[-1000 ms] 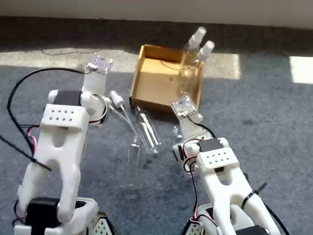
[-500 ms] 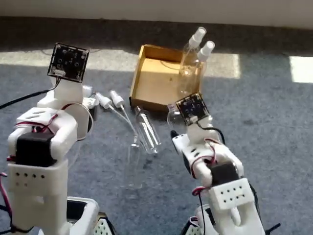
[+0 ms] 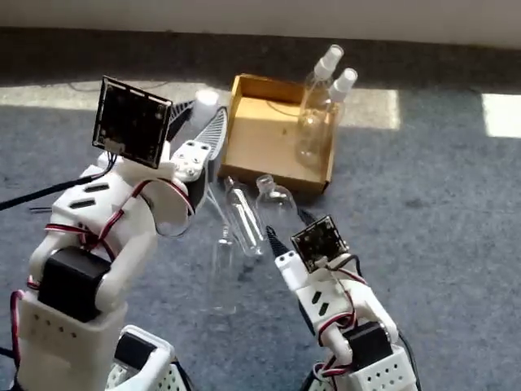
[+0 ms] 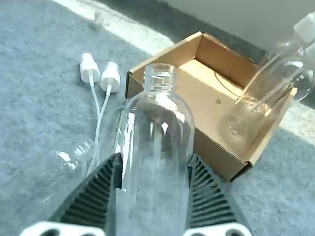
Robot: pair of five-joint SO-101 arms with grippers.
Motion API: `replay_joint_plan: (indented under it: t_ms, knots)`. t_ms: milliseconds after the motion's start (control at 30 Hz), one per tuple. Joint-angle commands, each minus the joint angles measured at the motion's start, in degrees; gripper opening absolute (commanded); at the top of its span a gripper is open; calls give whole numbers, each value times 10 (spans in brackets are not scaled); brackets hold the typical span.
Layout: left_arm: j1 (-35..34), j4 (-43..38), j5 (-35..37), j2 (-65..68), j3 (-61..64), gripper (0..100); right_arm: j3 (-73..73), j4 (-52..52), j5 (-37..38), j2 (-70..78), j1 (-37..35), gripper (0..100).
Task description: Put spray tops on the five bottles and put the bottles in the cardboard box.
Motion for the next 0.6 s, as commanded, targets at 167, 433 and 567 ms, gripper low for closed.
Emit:
replay_joint_plan:
  t_ms: [167, 433, 567]
  knots:
    - [50, -174, 4, -4, -22, 5, -32, -137, 2, 7, -15, 5]
    - [51, -231, 38, 30, -30, 5, -36, -184, -67, 0, -16, 5]
    - [51, -236, 68, 95, -58, 5, -36, -186, -71, 0, -16, 5]
